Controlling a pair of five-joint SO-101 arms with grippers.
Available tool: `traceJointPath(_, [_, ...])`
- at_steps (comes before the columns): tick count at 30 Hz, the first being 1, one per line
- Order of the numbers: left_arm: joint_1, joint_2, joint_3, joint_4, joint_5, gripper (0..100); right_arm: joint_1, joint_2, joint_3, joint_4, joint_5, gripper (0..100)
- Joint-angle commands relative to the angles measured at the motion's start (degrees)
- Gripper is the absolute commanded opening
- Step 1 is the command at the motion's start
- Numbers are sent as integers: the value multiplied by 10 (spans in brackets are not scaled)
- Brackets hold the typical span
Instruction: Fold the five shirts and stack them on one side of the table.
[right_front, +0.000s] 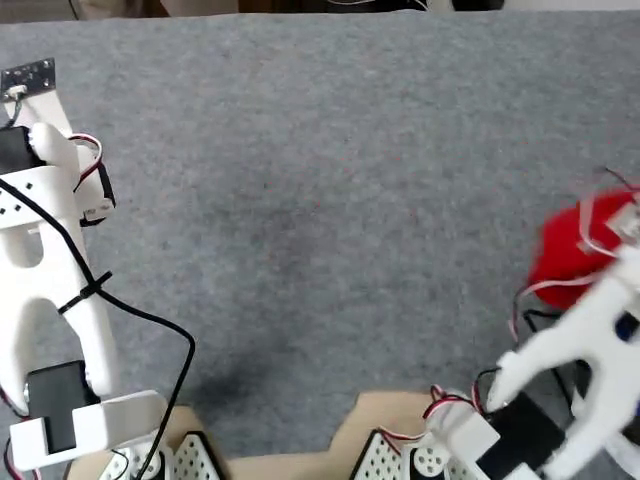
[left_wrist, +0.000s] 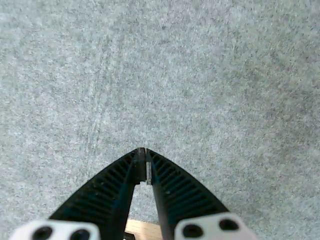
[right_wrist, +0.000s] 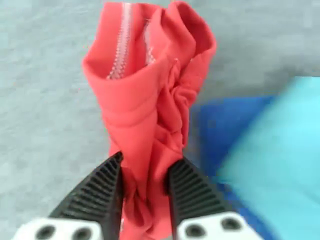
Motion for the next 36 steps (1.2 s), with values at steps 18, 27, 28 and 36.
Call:
traceJointPath(18, [-4,-22,-21,-25,-6,20,333,-80,-33,-39,88,5])
traceJointPath(27, [-5,-22,-18,-25,-6,20,379,-80,-3,-39,88,5])
traceJointPath(28, [-5,-22,-17,-25,-6,20,381,-80,7,-39,88,5])
traceJointPath(36, [-5,-22,-18,-34,-6,20,410,-80,48,-34,157,18])
